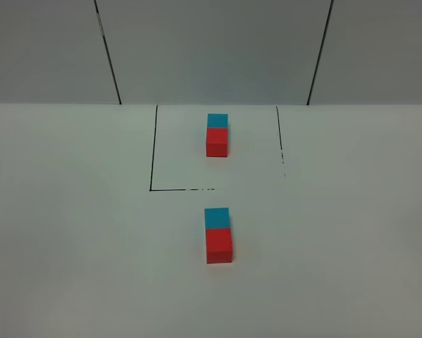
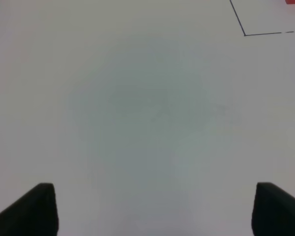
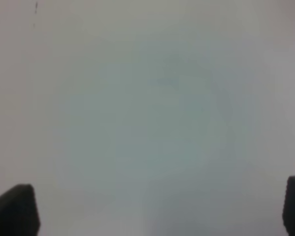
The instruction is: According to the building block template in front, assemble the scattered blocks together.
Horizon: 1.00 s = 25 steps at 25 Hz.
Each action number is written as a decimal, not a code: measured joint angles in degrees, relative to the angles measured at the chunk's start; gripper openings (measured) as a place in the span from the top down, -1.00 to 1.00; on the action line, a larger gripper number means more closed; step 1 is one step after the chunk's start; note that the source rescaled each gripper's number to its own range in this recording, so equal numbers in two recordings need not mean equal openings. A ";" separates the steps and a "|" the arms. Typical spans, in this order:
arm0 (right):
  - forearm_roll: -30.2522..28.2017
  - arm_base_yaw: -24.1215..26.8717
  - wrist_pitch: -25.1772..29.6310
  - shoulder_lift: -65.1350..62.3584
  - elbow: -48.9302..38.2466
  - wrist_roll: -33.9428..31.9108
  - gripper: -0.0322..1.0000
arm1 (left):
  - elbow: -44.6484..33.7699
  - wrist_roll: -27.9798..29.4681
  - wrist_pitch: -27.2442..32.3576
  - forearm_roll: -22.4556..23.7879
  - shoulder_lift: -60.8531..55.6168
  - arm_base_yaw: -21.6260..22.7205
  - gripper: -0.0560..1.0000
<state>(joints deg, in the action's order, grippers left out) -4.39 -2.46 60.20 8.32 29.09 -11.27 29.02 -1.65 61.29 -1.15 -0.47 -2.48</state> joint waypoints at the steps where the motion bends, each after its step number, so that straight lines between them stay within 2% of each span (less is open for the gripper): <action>1: 0.00 0.00 0.15 -1.25 -0.18 0.00 -1.00 | 0.00 0.00 0.00 0.00 0.00 0.00 -0.78; 9: 0.00 0.00 0.38 -8.51 -0.34 0.00 -1.00 | 0.00 0.00 0.00 0.00 0.00 0.00 -0.78; 25: 0.00 0.00 0.38 -8.71 -0.34 0.05 -1.00 | 0.00 0.00 0.00 0.00 0.00 0.00 -0.78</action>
<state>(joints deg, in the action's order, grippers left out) -4.39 -2.46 60.58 -0.38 28.75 -11.22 29.02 -1.65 61.29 -1.15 -0.47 -2.48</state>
